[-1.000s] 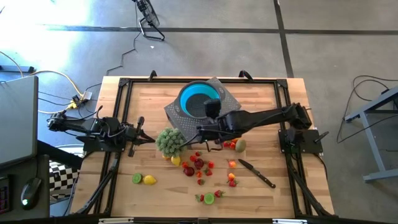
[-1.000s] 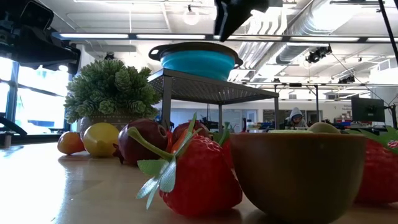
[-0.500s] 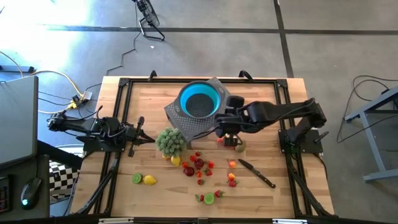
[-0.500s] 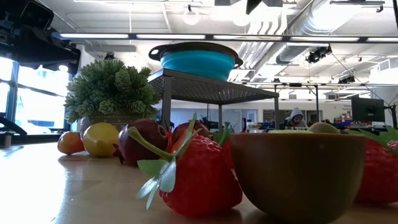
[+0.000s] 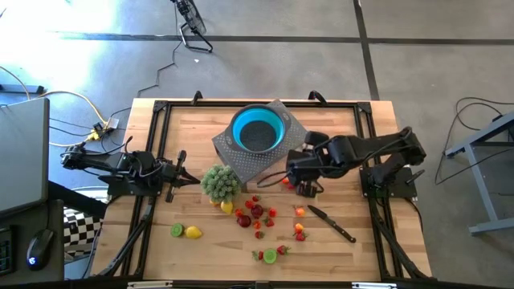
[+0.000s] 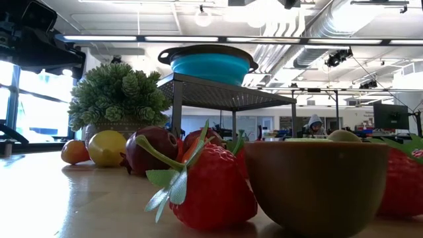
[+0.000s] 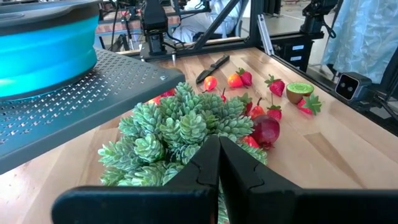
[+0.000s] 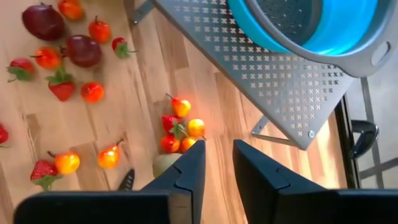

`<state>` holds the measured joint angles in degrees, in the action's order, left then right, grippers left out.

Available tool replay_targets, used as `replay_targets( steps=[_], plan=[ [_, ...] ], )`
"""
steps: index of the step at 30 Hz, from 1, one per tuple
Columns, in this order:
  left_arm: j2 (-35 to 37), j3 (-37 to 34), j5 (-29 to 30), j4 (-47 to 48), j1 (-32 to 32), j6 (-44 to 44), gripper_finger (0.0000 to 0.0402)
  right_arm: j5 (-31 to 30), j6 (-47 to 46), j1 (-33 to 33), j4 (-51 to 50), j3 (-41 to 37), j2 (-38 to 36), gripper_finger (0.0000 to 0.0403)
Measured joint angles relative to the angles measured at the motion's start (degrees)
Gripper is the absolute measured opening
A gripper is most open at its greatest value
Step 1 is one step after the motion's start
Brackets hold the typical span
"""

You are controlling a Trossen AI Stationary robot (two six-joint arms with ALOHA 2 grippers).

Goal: Pick & Place Fruit
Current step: Put the black kitchen knife on the shelf to the right of the blue strainer bowl

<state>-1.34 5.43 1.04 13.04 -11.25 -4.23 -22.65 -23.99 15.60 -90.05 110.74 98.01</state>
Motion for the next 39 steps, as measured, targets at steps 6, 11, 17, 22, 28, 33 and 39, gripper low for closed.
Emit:
replay_targets(
  steps=[6,11,17,22,28,33,39],
  plan=[
    [-0.01,-0.02,0.17,0.00,0.00,0.02,0.0001,-1.41,-0.41,2.14,0.02,0.00,-0.42,0.0040],
    [-0.02,-0.01,0.17,0.00,0.00,0.02,0.0001,-2.43,-1.14,2.42,0.01,-0.02,-0.37,0.0008],
    [0.00,0.00,0.15,0.00,-0.01,0.02,0.0001,-2.76,-1.31,2.40,2.82,-3.06,-0.52,0.0003],
    [-0.02,0.00,0.15,0.00,-0.02,0.02,0.0001,-2.27,0.53,2.40,8.99,-7.80,-1.14,0.0003],
    [-0.01,-0.01,0.13,0.00,-0.02,0.02,0.0001,-1.06,2.53,2.32,16.50,-12.92,-3.00,0.0003],
    [-0.02,0.00,0.11,0.00,0.00,0.02,0.0001,2.60,6.42,0.92,25.29,-18.75,-4.34,0.0003],
    [0.00,-0.01,0.07,0.00,0.00,0.02,0.0001,4.94,8.35,-2.06,31.11,-26.25,-7.43,0.0003]
  ],
)
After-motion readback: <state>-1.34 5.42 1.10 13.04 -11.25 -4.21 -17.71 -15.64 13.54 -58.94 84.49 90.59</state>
